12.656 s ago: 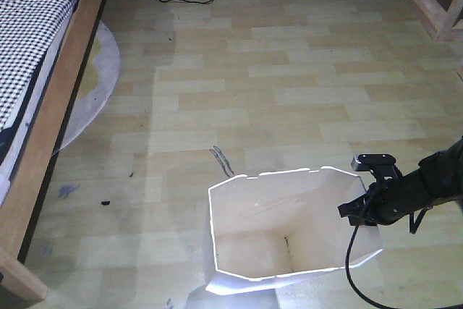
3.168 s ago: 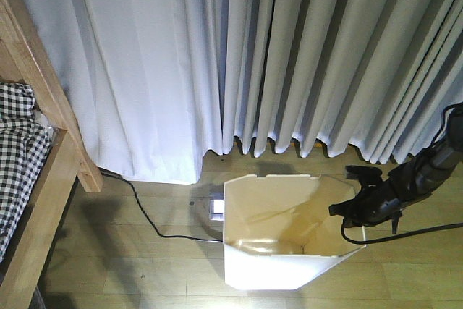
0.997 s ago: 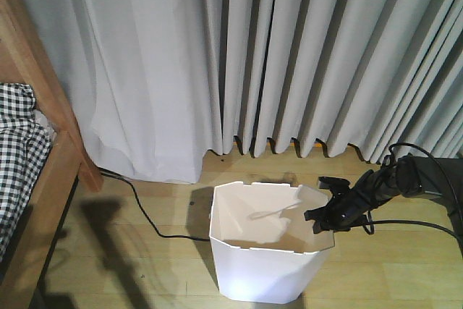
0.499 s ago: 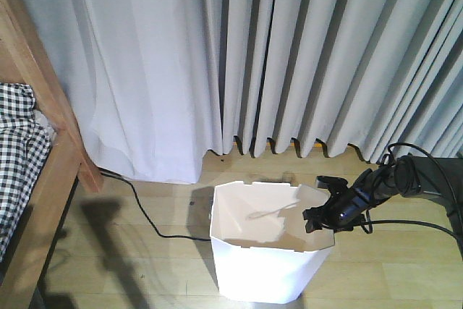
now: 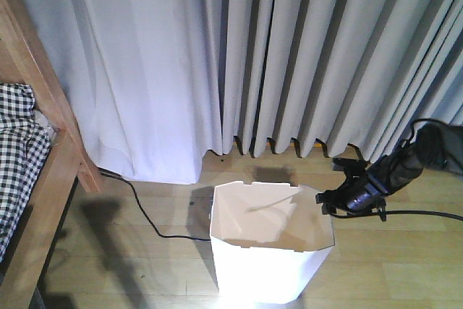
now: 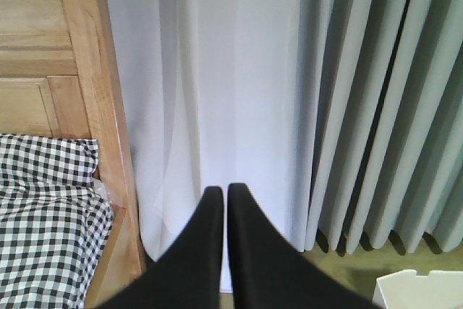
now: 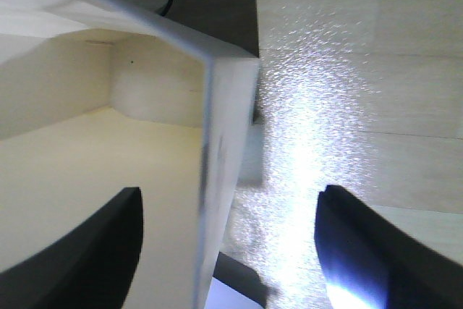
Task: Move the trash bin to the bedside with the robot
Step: 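Open the right gripper and raise it away from the bin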
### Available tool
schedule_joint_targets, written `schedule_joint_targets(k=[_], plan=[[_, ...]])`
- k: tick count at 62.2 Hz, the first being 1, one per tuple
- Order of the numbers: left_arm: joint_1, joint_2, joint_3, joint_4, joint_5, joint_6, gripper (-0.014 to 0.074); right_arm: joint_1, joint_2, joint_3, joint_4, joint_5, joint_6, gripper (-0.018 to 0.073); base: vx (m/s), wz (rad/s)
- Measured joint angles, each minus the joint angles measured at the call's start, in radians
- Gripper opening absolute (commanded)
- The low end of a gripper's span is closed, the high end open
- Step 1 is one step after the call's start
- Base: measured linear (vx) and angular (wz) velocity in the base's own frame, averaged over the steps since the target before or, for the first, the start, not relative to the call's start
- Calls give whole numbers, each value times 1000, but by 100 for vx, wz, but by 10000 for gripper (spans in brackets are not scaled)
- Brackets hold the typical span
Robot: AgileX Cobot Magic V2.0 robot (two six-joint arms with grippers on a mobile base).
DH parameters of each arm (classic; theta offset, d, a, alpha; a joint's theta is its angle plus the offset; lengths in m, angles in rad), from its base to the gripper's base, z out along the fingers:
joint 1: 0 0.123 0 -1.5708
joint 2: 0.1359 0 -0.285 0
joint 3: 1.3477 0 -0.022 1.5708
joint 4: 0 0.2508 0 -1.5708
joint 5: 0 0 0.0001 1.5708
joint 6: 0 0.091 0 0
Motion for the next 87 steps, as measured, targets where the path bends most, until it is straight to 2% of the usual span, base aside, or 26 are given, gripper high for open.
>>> schedule_joint_targets(k=[10, 27, 49, 77, 87], plan=[[0, 0, 0, 0, 0, 0, -6, 22, -201, 194, 47, -63, -90, 500, 0, 0], [0, 0, 0, 0, 0, 0, -6, 22, -675, 502, 49, -93, -171, 500, 0, 0], [0, 0, 0, 0, 0, 0, -6, 22, -1324, 759, 65, -106, -180, 500, 0, 0], [0, 0, 0, 0, 0, 0, -6, 22, -2023, 1093, 194, -132, -180, 500, 0, 0], [0, 0, 0, 0, 0, 0, -6, 22, -2259, 1153, 232, -148, -180, 500, 0, 0]])
